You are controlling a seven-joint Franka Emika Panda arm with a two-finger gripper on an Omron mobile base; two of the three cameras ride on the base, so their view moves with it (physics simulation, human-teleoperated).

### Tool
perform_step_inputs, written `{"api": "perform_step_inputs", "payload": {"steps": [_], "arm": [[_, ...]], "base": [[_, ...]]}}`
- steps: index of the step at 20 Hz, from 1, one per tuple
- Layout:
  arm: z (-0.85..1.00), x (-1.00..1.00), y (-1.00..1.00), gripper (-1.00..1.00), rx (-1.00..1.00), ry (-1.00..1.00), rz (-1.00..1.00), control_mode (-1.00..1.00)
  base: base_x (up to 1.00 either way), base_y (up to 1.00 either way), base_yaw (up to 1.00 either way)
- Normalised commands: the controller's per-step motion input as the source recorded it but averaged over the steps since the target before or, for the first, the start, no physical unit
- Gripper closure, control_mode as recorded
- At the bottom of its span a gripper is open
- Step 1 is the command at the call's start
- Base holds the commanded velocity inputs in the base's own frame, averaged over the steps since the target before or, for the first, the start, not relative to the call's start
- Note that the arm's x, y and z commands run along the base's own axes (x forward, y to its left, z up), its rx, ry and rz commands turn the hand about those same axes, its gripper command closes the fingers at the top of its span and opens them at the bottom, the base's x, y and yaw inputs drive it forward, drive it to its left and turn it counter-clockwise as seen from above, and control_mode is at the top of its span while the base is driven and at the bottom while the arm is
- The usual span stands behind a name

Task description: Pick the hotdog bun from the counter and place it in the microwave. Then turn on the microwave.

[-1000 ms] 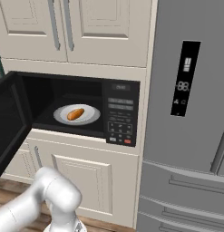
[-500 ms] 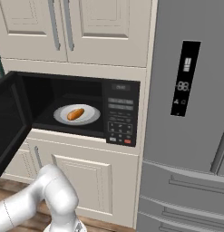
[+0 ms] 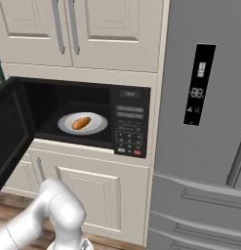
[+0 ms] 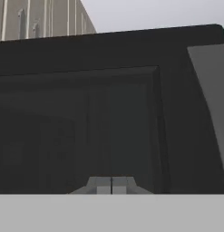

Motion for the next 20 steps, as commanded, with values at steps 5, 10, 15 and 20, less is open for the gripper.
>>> {"api": "perform_step_inputs", "payload": {"steps": [5, 10, 15, 20], "arm": [[-0.01, 0.00, -0.75, 1.00, -0.02, -0.01, 0.07, -1.00], [0.00, 0.00, -0.72, 1.00, 0.00, -0.01, 0.14, -1.00], [0.00, 0.00, -0.70, 1.00, 0.00, -0.02, 0.18, -1.00], [0.00, 0.00, -0.69, 1.00, 0.00, -0.04, 0.19, -1.00]], "base": [[0.00, 0.00, 0.00], [0.00, 0.00, 0.00], [0.00, 0.00, 0.00], [0.00, 0.00, 0.00]]}}
